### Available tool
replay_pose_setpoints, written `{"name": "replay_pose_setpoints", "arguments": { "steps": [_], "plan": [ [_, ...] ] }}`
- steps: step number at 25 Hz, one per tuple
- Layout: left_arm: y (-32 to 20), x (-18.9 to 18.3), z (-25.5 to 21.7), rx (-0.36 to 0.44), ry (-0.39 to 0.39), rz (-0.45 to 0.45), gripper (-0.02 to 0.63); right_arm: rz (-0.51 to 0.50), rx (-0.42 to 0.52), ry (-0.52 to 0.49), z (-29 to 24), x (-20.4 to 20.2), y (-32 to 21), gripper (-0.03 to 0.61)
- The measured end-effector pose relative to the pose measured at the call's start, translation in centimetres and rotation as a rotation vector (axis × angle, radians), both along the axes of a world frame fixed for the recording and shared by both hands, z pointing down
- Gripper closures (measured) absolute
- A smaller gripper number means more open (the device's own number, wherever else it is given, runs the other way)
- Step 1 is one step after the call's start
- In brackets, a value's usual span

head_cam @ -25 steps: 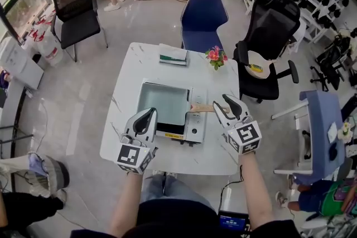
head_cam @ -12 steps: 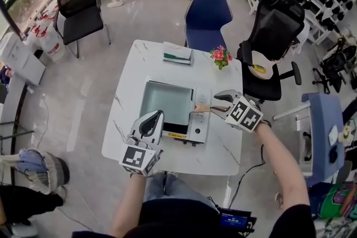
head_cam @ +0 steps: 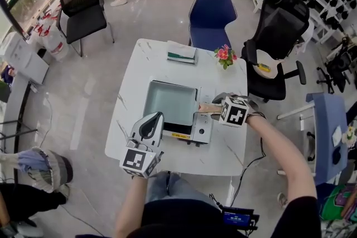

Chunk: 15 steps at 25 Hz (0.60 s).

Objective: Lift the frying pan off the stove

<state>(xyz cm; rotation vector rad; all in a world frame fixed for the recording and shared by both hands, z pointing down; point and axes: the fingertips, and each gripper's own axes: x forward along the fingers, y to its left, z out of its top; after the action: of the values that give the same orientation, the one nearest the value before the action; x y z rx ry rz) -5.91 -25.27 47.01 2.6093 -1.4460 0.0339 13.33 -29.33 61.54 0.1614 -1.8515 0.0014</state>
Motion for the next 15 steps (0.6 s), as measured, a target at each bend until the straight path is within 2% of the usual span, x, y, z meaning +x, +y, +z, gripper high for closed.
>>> {"name": "replay_pose_setpoints", "arguments": {
  "steps": [9,15],
  "plan": [
    [0.0,-0.5,0.5,-0.011,-0.011,-0.016,0.597,-0.029,-0.08,0.119,2.8,-0.3,0.1,0.367],
    [0.0,-0.5,0.8,-0.014,-0.012,-0.021,0.598,-0.021,-0.119,0.148,4.0,0.2,0.4,0.37]
  ]
}}
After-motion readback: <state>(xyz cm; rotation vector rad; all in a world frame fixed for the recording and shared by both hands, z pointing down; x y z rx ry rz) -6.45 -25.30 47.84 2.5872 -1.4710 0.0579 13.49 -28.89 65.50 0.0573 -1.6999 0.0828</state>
